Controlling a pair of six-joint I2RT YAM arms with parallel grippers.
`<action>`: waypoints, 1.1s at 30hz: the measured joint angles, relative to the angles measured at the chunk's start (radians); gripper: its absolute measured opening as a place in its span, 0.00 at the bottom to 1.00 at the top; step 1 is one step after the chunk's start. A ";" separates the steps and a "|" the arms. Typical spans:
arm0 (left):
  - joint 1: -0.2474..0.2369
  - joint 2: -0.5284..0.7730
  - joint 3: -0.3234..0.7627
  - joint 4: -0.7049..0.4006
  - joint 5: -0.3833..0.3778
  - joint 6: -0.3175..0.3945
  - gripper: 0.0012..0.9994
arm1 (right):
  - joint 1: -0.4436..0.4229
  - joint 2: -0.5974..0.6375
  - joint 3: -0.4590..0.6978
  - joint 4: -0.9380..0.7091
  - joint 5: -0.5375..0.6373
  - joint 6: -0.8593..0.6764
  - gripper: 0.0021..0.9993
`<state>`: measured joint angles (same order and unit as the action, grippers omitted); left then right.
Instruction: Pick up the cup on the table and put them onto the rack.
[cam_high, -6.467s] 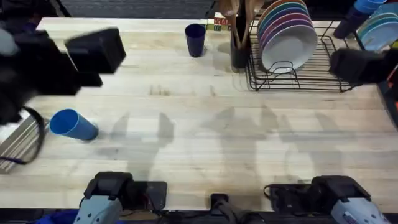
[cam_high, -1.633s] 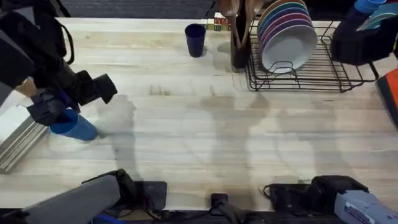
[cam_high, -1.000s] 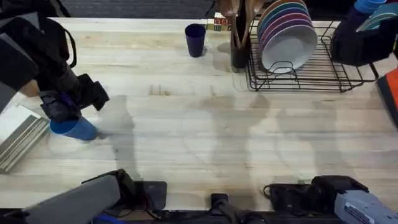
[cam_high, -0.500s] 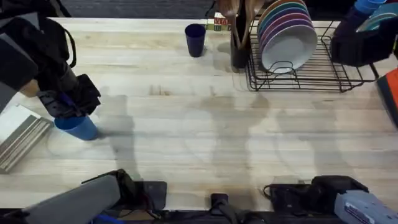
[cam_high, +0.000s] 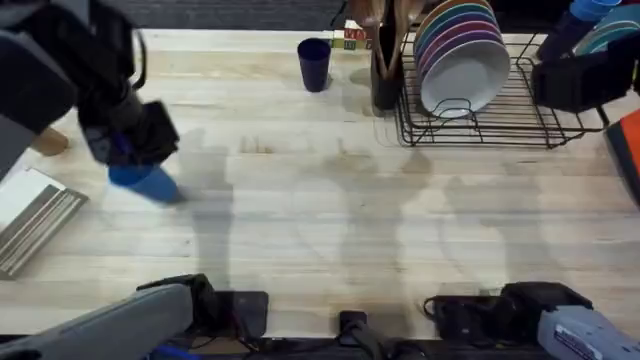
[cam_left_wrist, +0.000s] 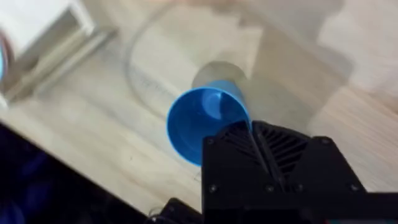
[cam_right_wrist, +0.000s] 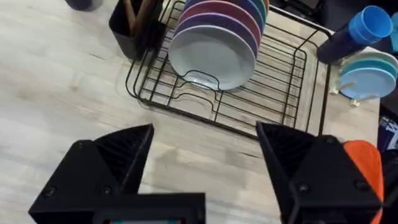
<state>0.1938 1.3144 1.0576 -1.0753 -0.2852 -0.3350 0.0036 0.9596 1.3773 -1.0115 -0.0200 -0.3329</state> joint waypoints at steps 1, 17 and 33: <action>-0.031 0.000 0.021 -0.003 0.000 0.007 0.04 | 0.000 0.000 0.000 0.000 0.000 -0.002 1.00; -0.419 0.000 0.297 0.056 0.155 0.130 0.04 | 0.000 0.000 0.000 0.000 0.001 -0.011 1.00; -0.769 0.083 0.370 0.280 0.182 0.176 0.04 | 0.000 0.072 0.000 0.000 0.001 -0.013 1.00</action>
<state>-0.5751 1.3969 1.4272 -0.7956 -0.1032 -0.1588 0.0036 1.0314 1.3773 -1.0115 -0.0193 -0.3454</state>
